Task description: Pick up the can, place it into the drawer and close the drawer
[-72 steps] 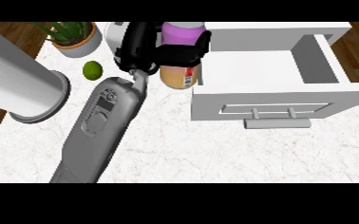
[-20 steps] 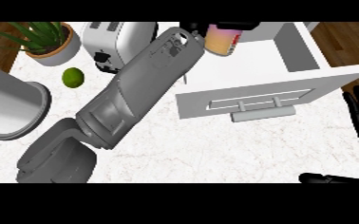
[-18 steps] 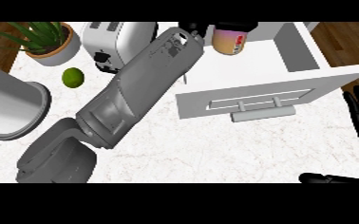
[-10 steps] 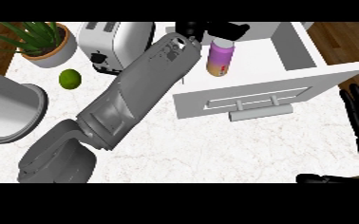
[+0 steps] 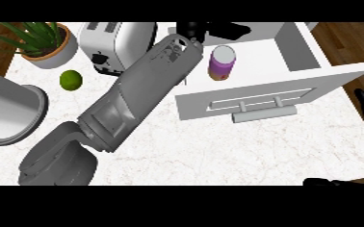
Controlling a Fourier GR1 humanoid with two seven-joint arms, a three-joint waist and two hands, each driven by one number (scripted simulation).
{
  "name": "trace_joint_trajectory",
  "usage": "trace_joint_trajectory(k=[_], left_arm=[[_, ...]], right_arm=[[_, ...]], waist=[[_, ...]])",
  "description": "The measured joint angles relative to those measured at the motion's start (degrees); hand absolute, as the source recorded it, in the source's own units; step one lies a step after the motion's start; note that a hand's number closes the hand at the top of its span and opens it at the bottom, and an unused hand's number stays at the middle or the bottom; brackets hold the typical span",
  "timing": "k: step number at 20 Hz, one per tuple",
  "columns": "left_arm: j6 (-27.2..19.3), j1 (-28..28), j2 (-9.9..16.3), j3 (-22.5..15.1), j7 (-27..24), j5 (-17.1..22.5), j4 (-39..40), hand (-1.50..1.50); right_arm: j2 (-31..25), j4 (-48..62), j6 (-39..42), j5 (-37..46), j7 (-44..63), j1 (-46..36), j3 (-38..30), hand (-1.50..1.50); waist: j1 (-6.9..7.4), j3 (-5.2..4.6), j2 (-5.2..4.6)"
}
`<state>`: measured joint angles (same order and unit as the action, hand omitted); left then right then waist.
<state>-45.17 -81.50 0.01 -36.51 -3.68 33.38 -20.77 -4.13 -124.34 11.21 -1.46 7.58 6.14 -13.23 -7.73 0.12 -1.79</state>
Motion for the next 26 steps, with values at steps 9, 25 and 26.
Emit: trace_joint_trajectory(k=[9, 25, 26], left_arm=[[-0.52, 0.62, 0.00, 0.79, -1.63, 4.43, -2.48, -1.50], [-2.27, -2.04, -0.01, 2.08, -2.95, 7.08, -3.43, -1.50], [-2.13, -2.28, -0.01, 2.30, -2.41, 7.05, -3.41, -1.50]], right_arm=[[-4.68, -2.35, 0.52, 11.16, -3.68, -2.00, 2.30, -1.50], [-10.12, 6.42, -4.75, 44.14, -7.95, -6.90, 14.90, -1.50], [-10.27, 7.96, -5.30, 46.13, -8.08, -7.41, 15.69, -1.50]], waist=[[1.27, -0.04, 0.13], [5.89, -0.09, 1.08], [6.21, -0.10, 1.16]])
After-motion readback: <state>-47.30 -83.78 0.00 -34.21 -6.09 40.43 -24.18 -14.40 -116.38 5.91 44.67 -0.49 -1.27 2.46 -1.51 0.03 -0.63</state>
